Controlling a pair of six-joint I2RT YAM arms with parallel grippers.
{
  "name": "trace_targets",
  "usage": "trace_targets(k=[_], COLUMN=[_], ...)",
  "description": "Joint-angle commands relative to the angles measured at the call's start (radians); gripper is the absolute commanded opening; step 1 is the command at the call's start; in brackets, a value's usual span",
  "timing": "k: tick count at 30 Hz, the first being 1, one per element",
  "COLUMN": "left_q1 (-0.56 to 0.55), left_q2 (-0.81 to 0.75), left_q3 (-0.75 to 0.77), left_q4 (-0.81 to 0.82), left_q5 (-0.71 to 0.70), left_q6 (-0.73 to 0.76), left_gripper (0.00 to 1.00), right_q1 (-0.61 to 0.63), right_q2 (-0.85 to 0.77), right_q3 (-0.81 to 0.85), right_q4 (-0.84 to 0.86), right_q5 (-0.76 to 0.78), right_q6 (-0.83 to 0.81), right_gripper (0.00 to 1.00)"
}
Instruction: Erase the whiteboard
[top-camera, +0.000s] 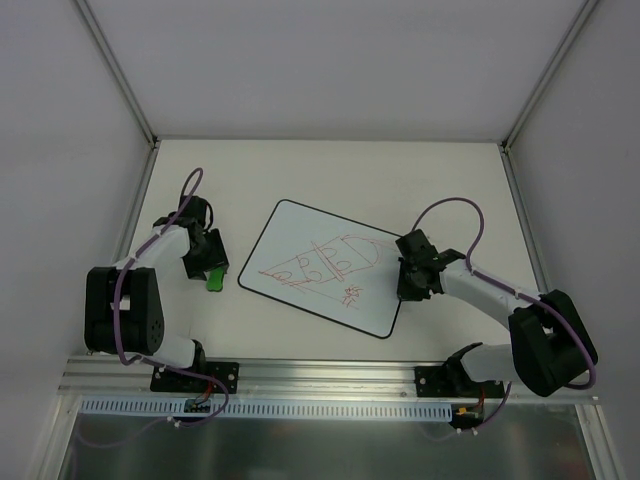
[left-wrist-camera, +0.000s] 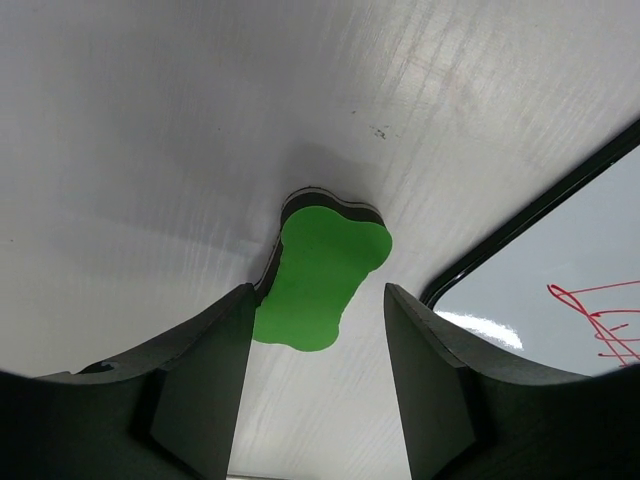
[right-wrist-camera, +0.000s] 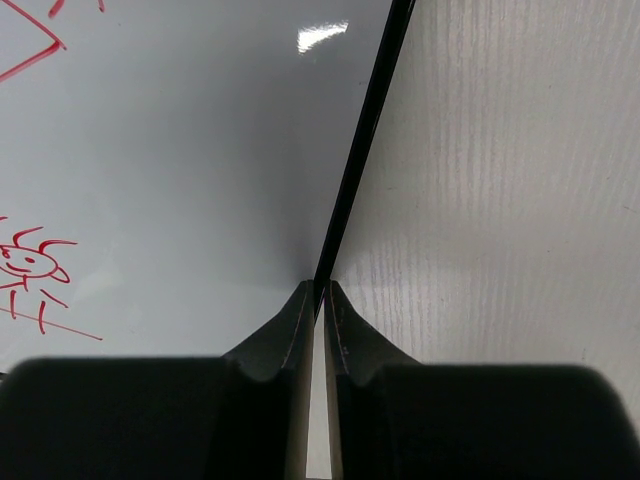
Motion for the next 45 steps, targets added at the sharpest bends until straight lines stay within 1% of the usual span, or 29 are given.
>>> trace_targets(k=[1, 3, 8, 10, 18, 23, 25, 29, 30, 32, 33, 38, 39, 40, 43, 45], left_q1=[0.005, 0.002, -0.012, -0.013, -0.026, -0.03, -0.032, -0.032, -0.032, -0.036, -0.041, -0.143, -0.195, -0.222, -0.285, -0.305], left_q2=[0.011, 0.023, 0.04, 0.043, 0.066, 0.08, 0.083, 0.06, 0.04, 0.019, -0.006, -0.023, -0.008, 0.003, 0.054, 0.1], left_q3=[0.003, 0.004, 0.004, 0.007, 0.015, 0.018, 0.02, 0.024, 0.027, 0.035, 0.04, 0.089, 0.099, 0.124, 0.171, 0.193], left_q4=[-0.016, -0.016, -0.022, -0.024, -0.03, -0.03, -0.032, -0.033, -0.035, -0.036, -0.036, -0.042, -0.044, -0.044, -0.045, -0.044], left_q5=[-0.036, -0.036, -0.053, -0.062, -0.055, -0.044, -0.039, -0.039, -0.038, -0.015, -0.007, -0.004, -0.015, -0.022, -0.027, -0.023], left_q6=[0.026, 0.027, 0.023, 0.021, 0.023, 0.018, 0.017, 0.009, 0.005, -0.002, -0.003, -0.031, -0.034, -0.043, -0.058, -0.055], left_gripper=[0.54, 0.51, 0.5, 0.47, 0.47, 0.43, 0.39, 0.26, 0.19, 0.12, 0.07, 0.03, 0.03, 0.03, 0.02, 0.02], right_q1=[-0.001, 0.0, 0.0, -0.001, 0.0, 0.0, -0.001, -0.001, 0.0, 0.0, 0.0, 0.0, 0.0, 0.0, 0.0, 0.0], right_q2=[-0.014, -0.014, -0.015, -0.015, -0.015, -0.01, -0.009, -0.012, -0.013, -0.015, -0.014, 0.006, 0.013, 0.022, 0.033, 0.037], right_q3=[-0.011, -0.012, -0.015, -0.015, -0.02, -0.021, -0.021, -0.026, -0.027, -0.027, -0.027, -0.02, -0.018, -0.018, -0.018, -0.023], right_q4=[-0.011, -0.01, -0.004, -0.004, 0.002, 0.008, 0.01, 0.01, 0.01, 0.01, 0.009, 0.009, 0.01, 0.01, 0.012, 0.021], right_q5=[-0.031, -0.033, -0.04, -0.042, -0.053, -0.059, -0.06, -0.057, -0.056, -0.043, -0.04, -0.033, -0.031, -0.031, -0.016, -0.004], right_q6=[0.003, 0.006, 0.009, 0.009, 0.01, 0.01, 0.01, 0.01, 0.01, 0.007, 0.006, 0.003, 0.003, 0.003, 0.01, 0.015], right_gripper=[0.1, 0.1, 0.1, 0.1, 0.1, 0.1, 0.1, 0.1, 0.1, 0.09, 0.09, 0.08, 0.08, 0.08, 0.08, 0.08])
